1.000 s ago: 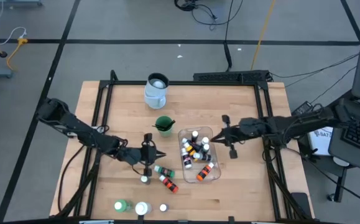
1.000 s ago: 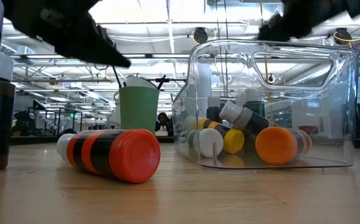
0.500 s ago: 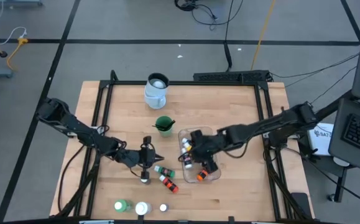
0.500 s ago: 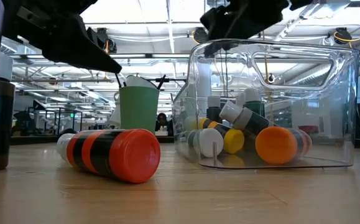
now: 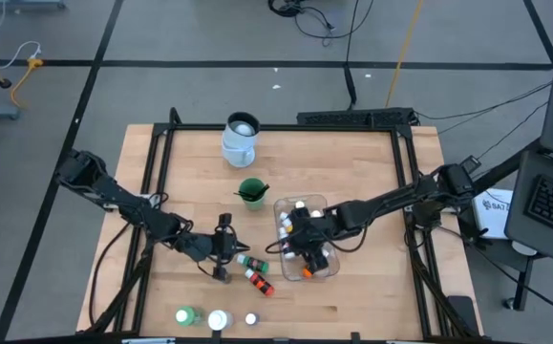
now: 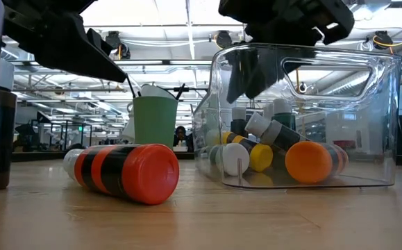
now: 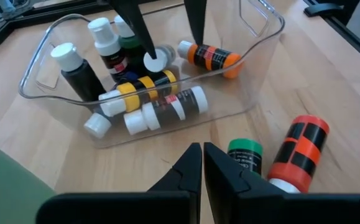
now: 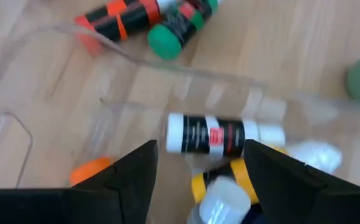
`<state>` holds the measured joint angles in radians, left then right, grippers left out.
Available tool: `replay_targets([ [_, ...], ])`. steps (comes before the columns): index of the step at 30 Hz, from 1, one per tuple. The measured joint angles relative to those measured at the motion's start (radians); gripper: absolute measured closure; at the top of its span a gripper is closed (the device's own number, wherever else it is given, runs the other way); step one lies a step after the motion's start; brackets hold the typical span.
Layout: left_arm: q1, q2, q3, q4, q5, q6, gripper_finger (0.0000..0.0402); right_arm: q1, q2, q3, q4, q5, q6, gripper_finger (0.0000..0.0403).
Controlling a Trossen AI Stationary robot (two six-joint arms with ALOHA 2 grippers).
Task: Pick & Place Paint Supplies
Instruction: Put the small gray paint bottle into the transparent bin
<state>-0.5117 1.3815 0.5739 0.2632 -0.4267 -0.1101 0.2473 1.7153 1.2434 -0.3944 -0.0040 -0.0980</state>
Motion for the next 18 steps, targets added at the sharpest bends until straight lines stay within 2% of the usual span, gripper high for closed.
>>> replay_targets([
  [7,0.0,0.0,0.0,0.002,0.0,0.001,0.038,-0.049,0.008,0.0,-0.059,-0.053,0.111,0.0167],
  [18,0.001,0.0,0.0,0.003,0.0,0.0,0.038,-0.078,0.018,0.0,-0.086,-0.05,0.132,0.0167],
])
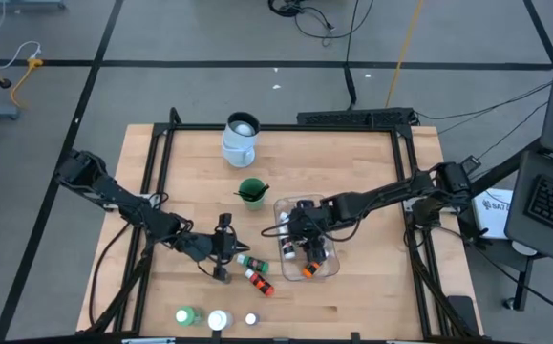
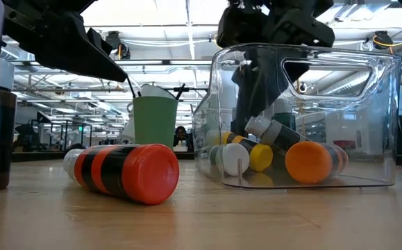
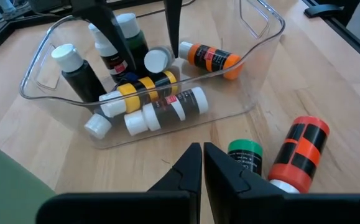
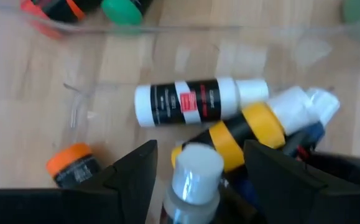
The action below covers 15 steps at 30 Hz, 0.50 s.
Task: Pick & Place Paint Supplies
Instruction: Put the small gray paint bottle into the transparent bin
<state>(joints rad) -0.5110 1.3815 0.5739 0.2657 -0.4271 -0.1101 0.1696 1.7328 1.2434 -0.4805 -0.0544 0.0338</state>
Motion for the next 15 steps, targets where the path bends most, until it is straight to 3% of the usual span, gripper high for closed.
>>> replay_targets([
  [15,0.0,0.0,0.0,0.0,0.0,-0.003,0.038,0.0,0.0,0.0,-0.042,-0.013,-0.02,0.0177],
])
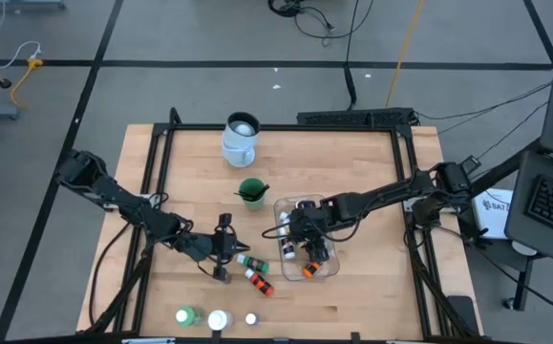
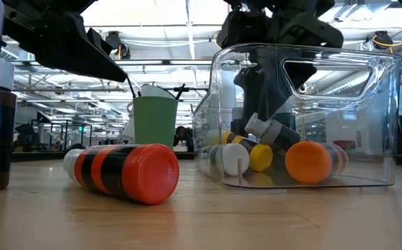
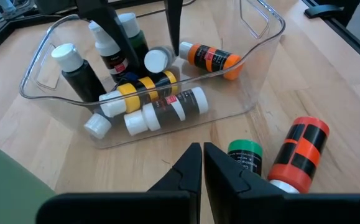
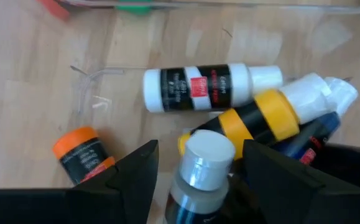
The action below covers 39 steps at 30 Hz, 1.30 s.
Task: Pick & Place Paint Supplies
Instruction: Put the small gray paint bottle into the transparent bin
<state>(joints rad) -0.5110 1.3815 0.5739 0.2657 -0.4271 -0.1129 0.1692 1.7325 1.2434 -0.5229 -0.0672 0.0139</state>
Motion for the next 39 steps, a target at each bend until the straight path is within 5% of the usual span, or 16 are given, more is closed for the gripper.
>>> replay_targets([
  [11,0.0,0.0,0.0,0.0,0.0,-0.005,0.038,0.0,0.013,0.0,0.026,-0.017,-0.027,0.0193],
  [29,0.0,0.0,0.0,-0.001,0.004,-0.006,0.038,-0.006,0.036,0.0,0.043,-0.043,-0.041,0.0292],
  [39,0.0,0.0,0.0,-0.002,0.004,-0.012,0.038,0.031,-0.04,0.0,0.077,0.019,0.023,0.0293],
])
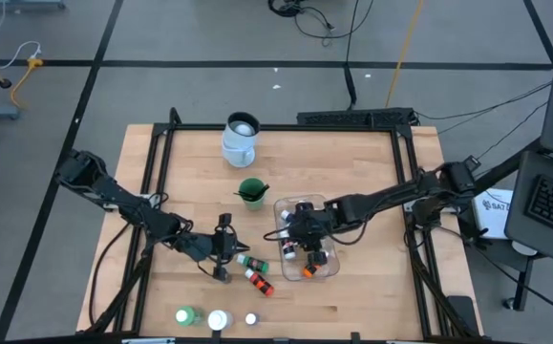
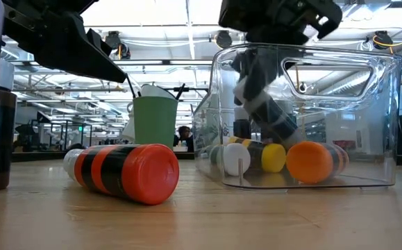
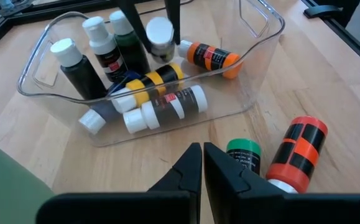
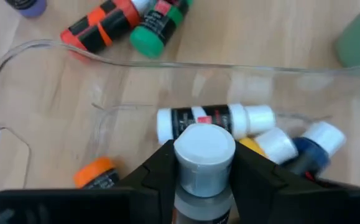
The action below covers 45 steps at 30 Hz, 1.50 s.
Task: Pick & Place Paint Supplies
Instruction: Put the small gray paint bottle into the transparent bin
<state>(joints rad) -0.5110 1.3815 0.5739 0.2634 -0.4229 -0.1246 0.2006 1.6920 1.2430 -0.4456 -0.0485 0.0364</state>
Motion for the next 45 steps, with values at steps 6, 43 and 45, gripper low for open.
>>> replay_targets([
  [6,-0.002,0.0,0.0,-0.005,0.009,-0.016,0.038,0.044,-0.047,-0.067,0.092,0.084,0.03,0.0293],
  [43,-0.012,0.0,0.001,0.026,-0.011,0.011,0.038,0.066,-0.318,-0.837,1.114,0.23,0.091,0.0278],
  [45,-0.012,0.0,0.001,0.026,-0.011,0.01,0.038,0.066,-0.31,-0.837,1.123,0.229,0.085,0.0261],
])
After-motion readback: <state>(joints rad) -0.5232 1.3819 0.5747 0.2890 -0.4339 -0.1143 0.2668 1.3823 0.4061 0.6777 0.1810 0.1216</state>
